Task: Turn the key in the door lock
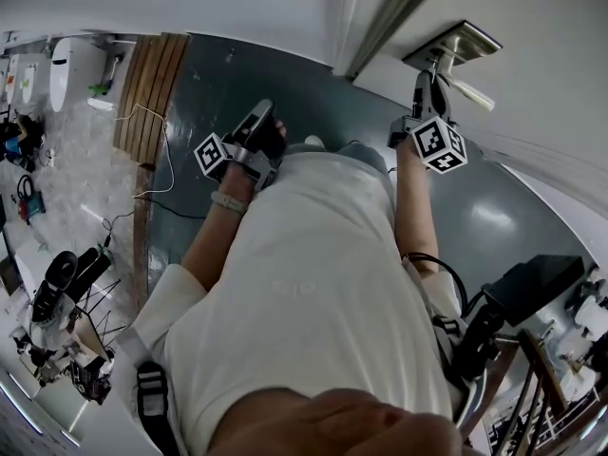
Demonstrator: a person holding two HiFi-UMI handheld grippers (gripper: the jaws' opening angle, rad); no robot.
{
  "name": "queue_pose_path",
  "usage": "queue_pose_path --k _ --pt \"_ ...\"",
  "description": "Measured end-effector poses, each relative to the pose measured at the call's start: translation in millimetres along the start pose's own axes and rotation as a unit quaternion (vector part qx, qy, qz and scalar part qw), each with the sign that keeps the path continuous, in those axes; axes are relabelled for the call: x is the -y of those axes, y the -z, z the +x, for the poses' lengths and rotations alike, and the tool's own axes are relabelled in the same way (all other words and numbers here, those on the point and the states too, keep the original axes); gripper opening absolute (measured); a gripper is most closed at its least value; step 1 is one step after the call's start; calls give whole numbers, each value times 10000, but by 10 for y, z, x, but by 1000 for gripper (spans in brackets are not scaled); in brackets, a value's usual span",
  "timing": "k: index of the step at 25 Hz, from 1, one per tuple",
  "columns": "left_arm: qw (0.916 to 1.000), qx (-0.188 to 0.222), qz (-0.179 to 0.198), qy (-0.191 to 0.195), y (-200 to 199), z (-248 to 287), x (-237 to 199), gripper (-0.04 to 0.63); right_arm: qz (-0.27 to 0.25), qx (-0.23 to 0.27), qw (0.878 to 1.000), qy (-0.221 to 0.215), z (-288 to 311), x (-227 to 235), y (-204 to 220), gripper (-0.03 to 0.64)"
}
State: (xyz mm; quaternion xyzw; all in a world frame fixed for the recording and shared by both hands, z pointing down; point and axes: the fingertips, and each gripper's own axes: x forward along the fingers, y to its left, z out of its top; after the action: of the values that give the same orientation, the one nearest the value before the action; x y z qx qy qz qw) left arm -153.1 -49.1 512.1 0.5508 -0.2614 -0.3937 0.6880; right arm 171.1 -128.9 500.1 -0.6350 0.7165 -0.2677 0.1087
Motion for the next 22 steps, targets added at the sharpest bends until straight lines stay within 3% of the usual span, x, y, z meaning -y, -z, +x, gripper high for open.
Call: queue_pose_path --k 2,3,5,7,10,13,19,20,22 --pt "10000 21 0 -9 -3 -8 9 6 1031 148 9942 -262 -14 -12 -6 50" --pt "10000 21 14 -16 -3 -16 11 6 1624 217 9858 -362 -28 -10 -1 48" --pt "10000 12 51 -31 -4 -34 12 6 2865 318 9566 -433 -66 22 36 43" --pt "10000 23 68 -46 -25 -55 18 6 3656 396 9286 -503 -79 40 59 43" --pt "10000 33 63 -46 -55 -69 45 6 4444 563 8912 -714 -70 32 58 43" --pt "10000 51 43 -53 -66 -77 60 6 5384 813 8331 -977 -69 44 54 43" --pt "10000 71 9 -63 -103 -87 39 6 6574 1111 7328 -1356 -47 113 126 43" --pt "10000 73 4 -64 -103 -80 26 6 6647 1130 7251 -1398 -42 127 132 41" --pt "9999 84 -9 -66 -98 -60 9 6 6644 1139 7246 -1432 -35 142 114 41"
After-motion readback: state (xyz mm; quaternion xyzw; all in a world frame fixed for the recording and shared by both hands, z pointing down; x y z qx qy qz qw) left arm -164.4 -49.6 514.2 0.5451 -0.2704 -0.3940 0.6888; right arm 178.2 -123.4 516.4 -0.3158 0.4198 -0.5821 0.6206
